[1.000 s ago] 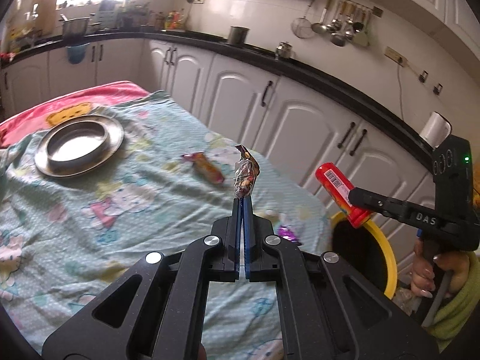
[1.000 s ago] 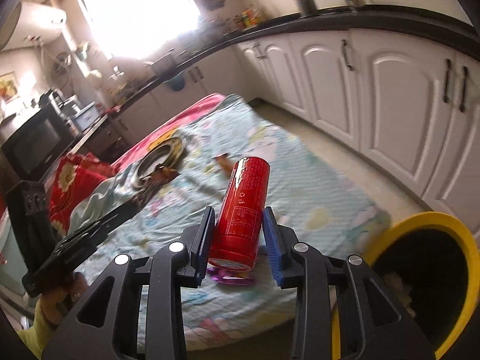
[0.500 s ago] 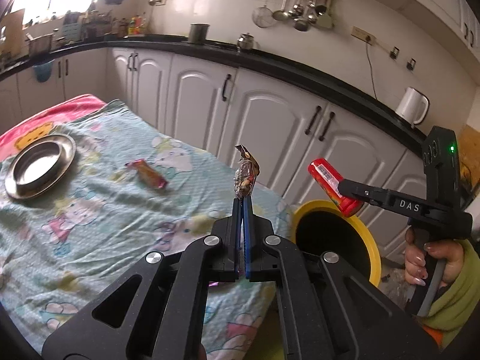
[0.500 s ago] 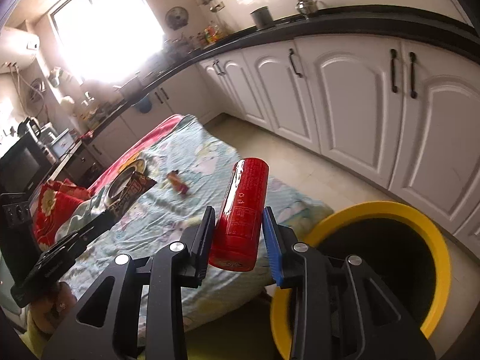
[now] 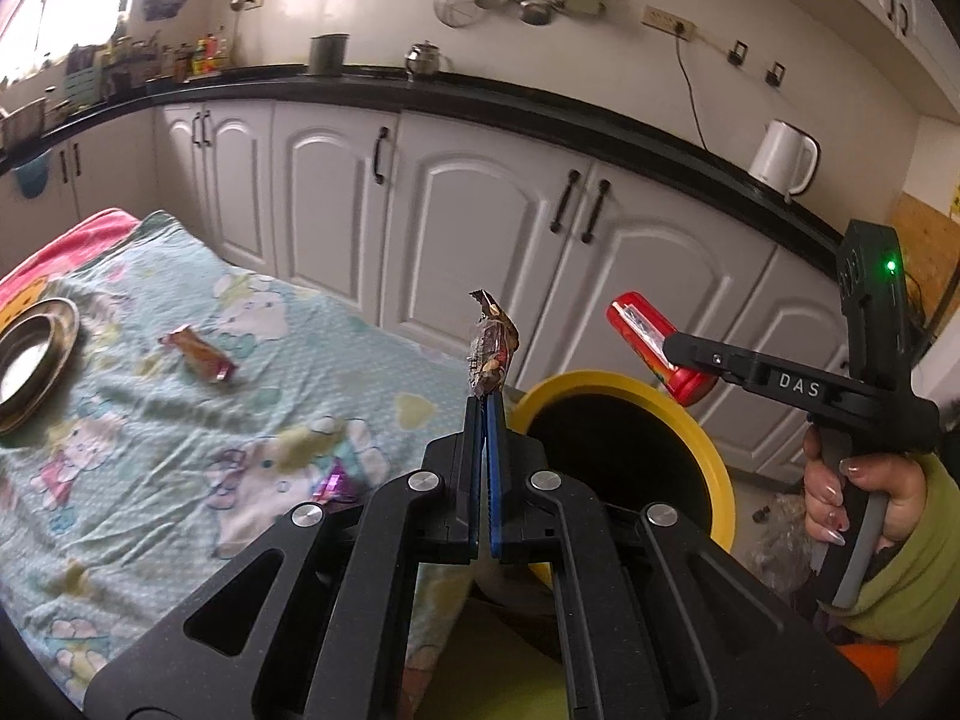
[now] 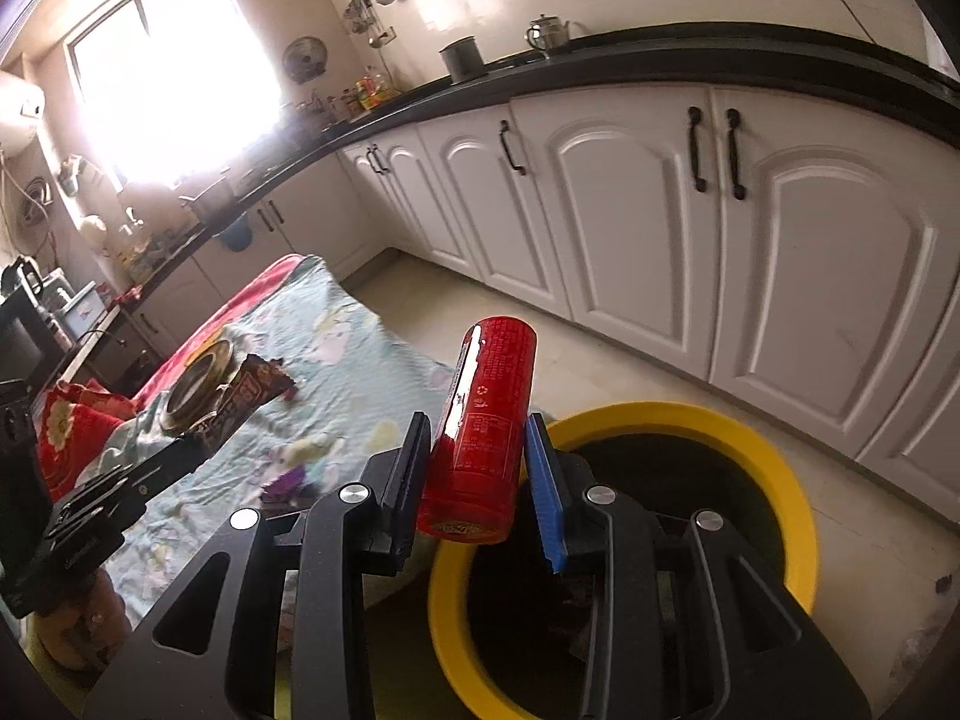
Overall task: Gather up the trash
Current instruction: 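Carry the candy wrapper and red cylinder over the yellow bin with both tools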
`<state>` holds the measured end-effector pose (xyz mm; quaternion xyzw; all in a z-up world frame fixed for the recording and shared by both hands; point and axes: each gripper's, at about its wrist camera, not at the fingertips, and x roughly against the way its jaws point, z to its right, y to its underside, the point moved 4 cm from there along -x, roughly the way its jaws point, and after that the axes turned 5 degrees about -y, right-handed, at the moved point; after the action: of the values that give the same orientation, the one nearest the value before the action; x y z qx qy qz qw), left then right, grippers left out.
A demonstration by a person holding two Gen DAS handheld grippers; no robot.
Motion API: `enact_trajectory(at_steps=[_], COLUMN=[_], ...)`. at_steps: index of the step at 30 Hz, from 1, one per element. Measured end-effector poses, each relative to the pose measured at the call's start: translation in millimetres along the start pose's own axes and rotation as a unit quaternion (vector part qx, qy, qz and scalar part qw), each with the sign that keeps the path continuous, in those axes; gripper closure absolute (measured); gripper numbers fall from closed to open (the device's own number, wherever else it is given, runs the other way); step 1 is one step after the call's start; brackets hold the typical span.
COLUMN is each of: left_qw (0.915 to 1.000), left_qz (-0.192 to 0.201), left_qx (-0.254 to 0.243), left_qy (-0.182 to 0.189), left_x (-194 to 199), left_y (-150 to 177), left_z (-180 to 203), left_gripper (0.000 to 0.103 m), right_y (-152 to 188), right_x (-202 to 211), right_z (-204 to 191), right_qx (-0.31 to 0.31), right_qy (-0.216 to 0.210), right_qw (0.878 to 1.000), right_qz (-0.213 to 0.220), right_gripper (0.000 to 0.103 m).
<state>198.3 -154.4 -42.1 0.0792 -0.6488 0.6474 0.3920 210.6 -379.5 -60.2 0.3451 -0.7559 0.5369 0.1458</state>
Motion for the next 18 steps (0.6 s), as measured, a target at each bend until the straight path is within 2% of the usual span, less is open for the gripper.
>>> enact_trajectory(at_steps=[7, 18], left_qw=[0.9995, 0.9966], left_qz=[-0.016, -0.045], left_qx=[-0.023, -0.053], left_qy=[0.015, 0.043], left_x=[-14, -33], left_y=[5, 23], left_z=[25, 65], left_gripper=[0.103, 0.103], right_y=[10, 30], right_x=[9, 12], right_z=[24, 59], right_qx=[-0.004, -0.016], right_qy=[0.021, 0.045], right_qw=[1.000, 0.999], right_qz=[0.001, -0.023], right_gripper=[0.072, 0.072])
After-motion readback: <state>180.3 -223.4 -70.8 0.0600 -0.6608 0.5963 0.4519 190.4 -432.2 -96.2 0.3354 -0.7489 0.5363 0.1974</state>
